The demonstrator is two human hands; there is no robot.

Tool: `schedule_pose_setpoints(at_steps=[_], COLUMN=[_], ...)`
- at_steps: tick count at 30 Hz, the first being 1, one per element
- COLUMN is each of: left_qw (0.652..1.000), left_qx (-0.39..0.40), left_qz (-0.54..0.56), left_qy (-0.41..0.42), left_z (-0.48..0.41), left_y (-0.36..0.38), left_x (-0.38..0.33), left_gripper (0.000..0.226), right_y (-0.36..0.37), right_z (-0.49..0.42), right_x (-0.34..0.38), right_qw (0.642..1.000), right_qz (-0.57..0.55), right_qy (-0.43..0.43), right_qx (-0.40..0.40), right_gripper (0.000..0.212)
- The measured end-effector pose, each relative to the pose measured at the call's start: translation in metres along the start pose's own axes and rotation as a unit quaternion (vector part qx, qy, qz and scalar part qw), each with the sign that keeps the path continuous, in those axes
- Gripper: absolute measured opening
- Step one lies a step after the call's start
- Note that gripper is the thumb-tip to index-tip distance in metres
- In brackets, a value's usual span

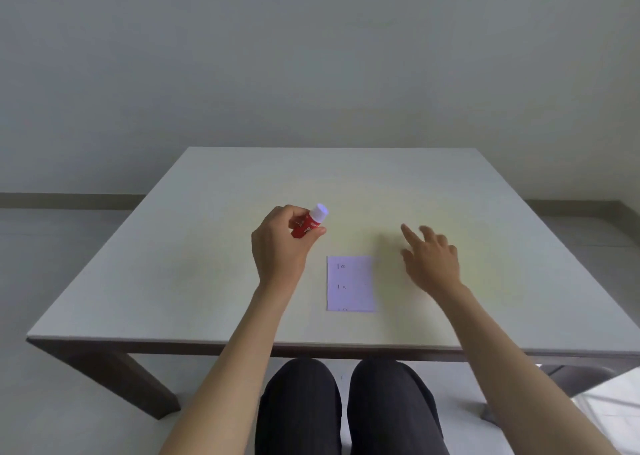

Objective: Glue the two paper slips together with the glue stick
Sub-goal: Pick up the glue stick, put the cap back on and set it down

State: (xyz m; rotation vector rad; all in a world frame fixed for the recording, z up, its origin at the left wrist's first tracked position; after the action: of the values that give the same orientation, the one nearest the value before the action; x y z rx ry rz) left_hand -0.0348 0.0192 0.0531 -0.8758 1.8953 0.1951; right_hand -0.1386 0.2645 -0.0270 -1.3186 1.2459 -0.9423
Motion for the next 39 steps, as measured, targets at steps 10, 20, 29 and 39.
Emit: schedule_pose_setpoints(at_steps=[10,20,29,39], left_qw=[0.994,0.985,0.972,0.966], left_qx=[0.036,0.069,0.116,0.106], left_qz=[-0.066,-0.102,-0.163,-0.192], left_qy=[0.084,0.117,0.120,0.137], left_z=[0.010,0.018,0.030,0.028], left_y=[0.021,0.027,0.035,0.032], left_x=[-0.018,-0.032,-0.021,-0.022], left_gripper=[0.030,0.034,0.034,0.034], right_y=[-0.057,-0.092,-0.095,-0.090], right_z=[0.018,0.034,0.042,0.045], right_x=[0.015,0.056,0.068,0.073], right_qw=[0.749,0.796,0.925,0.937], right_qz=[-0.662,-0.600,-0.348,-0.284], right_qy=[0.004,-0.075,-0.145,-0.190], right_qx=[0.008,-0.003,-0.041,-0.078], right_gripper=[0.020,0.027,0.023,0.017])
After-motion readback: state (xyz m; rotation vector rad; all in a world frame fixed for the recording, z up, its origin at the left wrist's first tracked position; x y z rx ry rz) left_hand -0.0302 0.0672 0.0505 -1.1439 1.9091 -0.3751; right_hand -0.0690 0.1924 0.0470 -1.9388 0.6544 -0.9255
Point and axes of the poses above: each hand's wrist, its own z-axis away from the middle knuckle, its own y-axis out of the palm, x = y × z, the point moved 7 cm from there along -z, towards the middle knuckle, and after that the axes turned 14 degrees about z, right-handed, at the moved point
